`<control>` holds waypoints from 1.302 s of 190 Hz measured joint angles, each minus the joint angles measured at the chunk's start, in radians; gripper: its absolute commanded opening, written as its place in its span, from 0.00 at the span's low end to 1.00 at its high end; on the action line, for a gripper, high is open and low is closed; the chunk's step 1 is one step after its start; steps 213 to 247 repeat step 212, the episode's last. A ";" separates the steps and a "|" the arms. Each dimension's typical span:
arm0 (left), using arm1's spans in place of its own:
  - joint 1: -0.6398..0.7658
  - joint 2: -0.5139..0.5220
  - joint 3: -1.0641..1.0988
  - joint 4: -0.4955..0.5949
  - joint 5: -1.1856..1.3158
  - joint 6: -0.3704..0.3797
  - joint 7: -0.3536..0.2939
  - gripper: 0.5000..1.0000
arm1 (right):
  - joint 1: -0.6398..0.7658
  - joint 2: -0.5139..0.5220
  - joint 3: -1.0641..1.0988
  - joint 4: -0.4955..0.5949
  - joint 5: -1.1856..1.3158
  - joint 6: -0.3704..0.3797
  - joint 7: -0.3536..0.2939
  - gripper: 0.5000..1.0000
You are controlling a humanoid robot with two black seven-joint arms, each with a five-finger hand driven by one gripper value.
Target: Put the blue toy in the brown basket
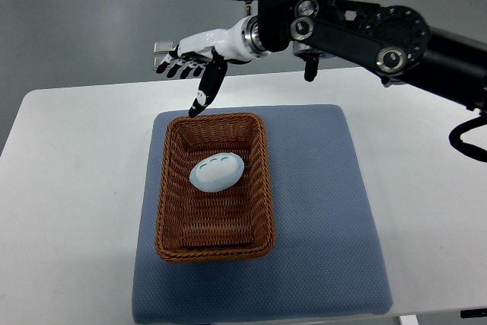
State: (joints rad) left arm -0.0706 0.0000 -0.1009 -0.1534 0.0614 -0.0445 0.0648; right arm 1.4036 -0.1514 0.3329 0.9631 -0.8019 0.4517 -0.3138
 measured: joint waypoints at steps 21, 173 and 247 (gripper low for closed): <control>0.000 0.000 0.001 0.000 0.000 0.000 0.000 1.00 | -0.122 -0.092 0.173 -0.007 0.030 -0.007 0.013 0.81; 0.000 0.000 0.009 -0.002 0.001 0.000 0.000 1.00 | -0.789 0.066 0.894 -0.286 0.675 -0.149 0.364 0.81; 0.000 0.000 0.009 -0.002 0.001 0.000 0.000 1.00 | -0.804 0.082 0.893 -0.288 0.678 -0.144 0.365 0.81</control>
